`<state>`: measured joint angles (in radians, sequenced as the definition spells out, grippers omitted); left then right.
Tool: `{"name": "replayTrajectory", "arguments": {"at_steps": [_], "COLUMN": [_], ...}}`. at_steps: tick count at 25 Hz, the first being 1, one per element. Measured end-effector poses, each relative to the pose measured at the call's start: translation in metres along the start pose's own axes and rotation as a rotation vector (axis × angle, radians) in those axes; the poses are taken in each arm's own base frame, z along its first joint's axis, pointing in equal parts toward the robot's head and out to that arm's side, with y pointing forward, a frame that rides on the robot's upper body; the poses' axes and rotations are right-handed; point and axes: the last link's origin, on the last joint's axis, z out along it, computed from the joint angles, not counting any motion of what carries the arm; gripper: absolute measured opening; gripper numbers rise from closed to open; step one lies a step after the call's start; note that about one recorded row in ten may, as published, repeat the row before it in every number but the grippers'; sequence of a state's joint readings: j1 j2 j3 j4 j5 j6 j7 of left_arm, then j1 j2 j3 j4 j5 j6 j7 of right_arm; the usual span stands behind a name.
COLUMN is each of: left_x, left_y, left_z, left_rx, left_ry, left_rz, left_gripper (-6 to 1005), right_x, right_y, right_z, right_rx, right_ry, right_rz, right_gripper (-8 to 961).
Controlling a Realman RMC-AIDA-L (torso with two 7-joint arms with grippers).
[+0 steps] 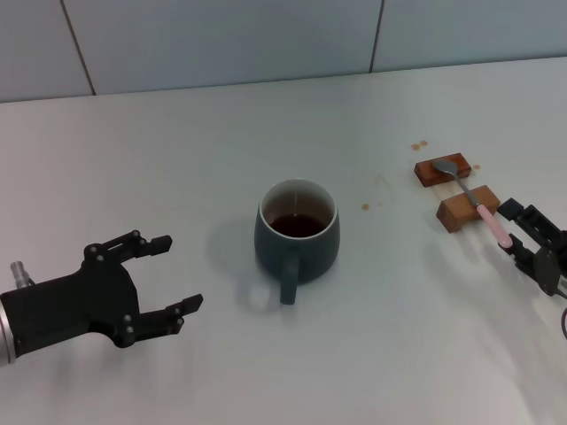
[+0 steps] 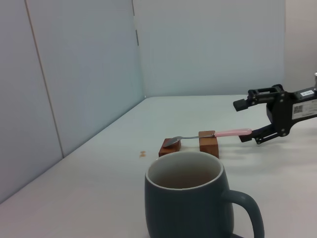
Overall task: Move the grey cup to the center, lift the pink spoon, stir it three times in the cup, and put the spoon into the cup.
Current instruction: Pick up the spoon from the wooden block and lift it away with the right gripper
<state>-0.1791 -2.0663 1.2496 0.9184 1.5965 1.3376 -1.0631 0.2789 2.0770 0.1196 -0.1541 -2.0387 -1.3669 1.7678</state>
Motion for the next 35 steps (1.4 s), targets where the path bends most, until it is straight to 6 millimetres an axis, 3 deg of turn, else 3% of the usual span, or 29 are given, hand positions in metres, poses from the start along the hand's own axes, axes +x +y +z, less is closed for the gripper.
{"name": "replayTrajectory", "arguments": {"at_steps": [24, 35], "left_x": [0.0, -0.001], "left_y": [0.001, 0.001], "left_z": [0.002, 0.001], "left_rx": [-0.013, -0.01], "left_ry": [-0.007, -0.009], "left_rz": [0.004, 0.002], "left_gripper": [829, 829], "right_x": [0.006, 0.008], "right_y": [-0.005, -0.008], "right_z": [0.009, 0.008], "right_rx": [0.044, 0.06], "right_ry": [0.01, -0.002], "right_rz": [0.026, 0.0], "right_gripper": [729, 500]}}
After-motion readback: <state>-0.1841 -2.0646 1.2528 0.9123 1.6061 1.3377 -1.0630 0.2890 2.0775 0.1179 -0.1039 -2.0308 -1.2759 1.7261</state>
